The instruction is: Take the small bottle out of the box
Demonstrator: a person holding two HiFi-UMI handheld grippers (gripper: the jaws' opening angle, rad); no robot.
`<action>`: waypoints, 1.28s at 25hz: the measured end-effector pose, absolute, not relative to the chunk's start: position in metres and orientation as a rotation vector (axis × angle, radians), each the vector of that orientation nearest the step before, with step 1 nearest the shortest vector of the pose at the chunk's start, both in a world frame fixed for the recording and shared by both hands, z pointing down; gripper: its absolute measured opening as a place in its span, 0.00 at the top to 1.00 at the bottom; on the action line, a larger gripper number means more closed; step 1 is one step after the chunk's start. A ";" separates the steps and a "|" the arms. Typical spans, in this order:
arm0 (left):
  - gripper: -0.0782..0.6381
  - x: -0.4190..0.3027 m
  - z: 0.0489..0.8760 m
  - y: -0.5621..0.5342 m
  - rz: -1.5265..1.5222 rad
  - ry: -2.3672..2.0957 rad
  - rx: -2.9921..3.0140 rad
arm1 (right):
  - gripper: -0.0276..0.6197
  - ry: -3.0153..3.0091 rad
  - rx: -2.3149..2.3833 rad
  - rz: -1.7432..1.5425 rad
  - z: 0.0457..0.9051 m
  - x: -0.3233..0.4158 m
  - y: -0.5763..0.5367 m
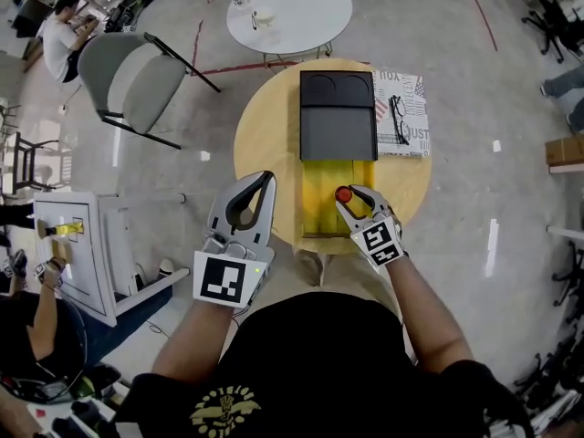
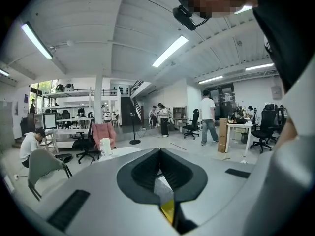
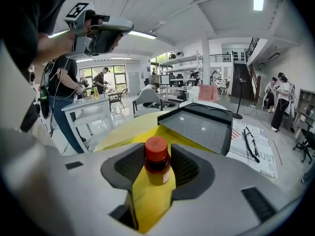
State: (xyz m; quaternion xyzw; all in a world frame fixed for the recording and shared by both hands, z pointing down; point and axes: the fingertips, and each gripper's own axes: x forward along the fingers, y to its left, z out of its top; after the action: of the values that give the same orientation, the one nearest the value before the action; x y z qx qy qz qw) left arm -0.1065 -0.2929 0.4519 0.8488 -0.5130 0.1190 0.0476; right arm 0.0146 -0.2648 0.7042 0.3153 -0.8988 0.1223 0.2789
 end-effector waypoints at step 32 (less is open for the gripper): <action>0.87 -0.115 0.397 -0.277 0.313 -1.599 2.666 | 0.72 -2.395 0.885 0.335 0.569 0.014 -0.252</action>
State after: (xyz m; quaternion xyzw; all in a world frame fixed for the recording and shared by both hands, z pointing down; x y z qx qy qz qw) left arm -0.1152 -0.2774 0.3968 0.8532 -0.5118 0.1002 0.0087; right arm 0.0135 -0.2517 0.5690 0.3298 -0.8930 0.1251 0.2795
